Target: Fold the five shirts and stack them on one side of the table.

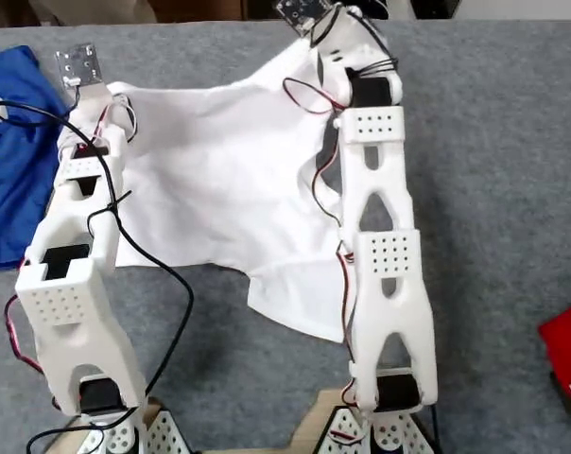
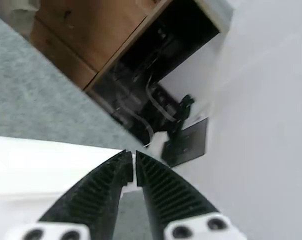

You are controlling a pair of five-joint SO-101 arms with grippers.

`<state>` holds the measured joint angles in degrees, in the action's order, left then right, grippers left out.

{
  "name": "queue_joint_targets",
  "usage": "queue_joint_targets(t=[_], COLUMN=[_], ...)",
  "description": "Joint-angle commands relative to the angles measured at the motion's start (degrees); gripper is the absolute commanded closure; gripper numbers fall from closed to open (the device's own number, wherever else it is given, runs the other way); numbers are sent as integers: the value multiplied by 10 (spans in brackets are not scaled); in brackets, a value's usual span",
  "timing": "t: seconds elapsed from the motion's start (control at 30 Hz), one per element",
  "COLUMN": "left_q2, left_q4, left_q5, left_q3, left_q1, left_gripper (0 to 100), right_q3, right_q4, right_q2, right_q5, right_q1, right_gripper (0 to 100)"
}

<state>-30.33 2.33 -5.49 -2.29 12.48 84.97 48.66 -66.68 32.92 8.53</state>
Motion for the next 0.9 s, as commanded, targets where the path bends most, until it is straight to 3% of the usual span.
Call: queue_joint_targets(t=[0.0, 0.1, 0.3, 0.53, 0.67, 0.87], left_q2=[10, 10, 10, 6, 6, 7], left_q4=[60, 161, 438, 702, 810, 897], left_q5=[0, 0, -1, -17, -79, -113], left_q3=[34, 68, 208, 380, 436, 503], left_q1=[-1, 0, 3, -12, -25, -3], left_gripper=[982, 982, 982, 982, 982, 982], right_q3=[74, 104, 105, 105, 101, 45], right_q4=[93, 192, 369, 537, 538, 538], right_q2=[2, 10, 72, 144, 192, 298], right_q5=[-81, -142, -232, -251, -287, -322], right_q1=[15, 19, 38, 96, 94, 95], right_gripper=[995, 995, 994, 994, 994, 994])
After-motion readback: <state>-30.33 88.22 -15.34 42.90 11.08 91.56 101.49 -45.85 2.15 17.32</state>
